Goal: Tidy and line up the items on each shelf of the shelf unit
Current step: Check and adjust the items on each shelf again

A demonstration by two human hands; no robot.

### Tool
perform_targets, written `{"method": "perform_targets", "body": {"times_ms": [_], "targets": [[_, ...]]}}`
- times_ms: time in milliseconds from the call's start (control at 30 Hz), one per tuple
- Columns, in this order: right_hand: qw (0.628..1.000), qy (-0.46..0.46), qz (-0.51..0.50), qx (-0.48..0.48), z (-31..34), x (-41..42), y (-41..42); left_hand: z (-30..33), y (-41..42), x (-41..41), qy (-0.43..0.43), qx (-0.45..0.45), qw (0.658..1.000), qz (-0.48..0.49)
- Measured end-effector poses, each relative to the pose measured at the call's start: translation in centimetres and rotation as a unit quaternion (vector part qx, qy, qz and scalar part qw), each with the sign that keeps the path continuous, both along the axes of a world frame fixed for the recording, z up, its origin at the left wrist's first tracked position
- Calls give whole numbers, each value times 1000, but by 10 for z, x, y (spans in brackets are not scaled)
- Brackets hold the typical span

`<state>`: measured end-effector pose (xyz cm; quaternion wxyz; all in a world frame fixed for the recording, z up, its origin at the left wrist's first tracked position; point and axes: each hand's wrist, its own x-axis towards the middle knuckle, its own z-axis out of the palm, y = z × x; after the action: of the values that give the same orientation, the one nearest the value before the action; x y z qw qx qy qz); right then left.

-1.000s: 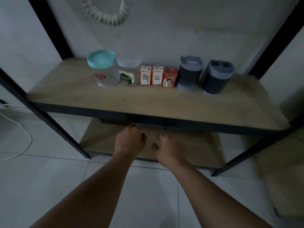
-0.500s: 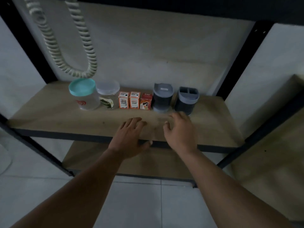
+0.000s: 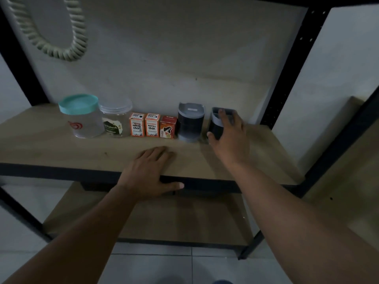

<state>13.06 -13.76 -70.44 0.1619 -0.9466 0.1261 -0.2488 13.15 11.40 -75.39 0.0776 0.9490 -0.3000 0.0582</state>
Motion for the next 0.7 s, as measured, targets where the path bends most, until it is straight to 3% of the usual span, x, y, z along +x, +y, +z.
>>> {"method": "perform_targets", "body": {"times_ms": [700], "targets": [[999,-25,27,-33,-10,53,-17,3,-2,0,-5,0,1000,19]]}}
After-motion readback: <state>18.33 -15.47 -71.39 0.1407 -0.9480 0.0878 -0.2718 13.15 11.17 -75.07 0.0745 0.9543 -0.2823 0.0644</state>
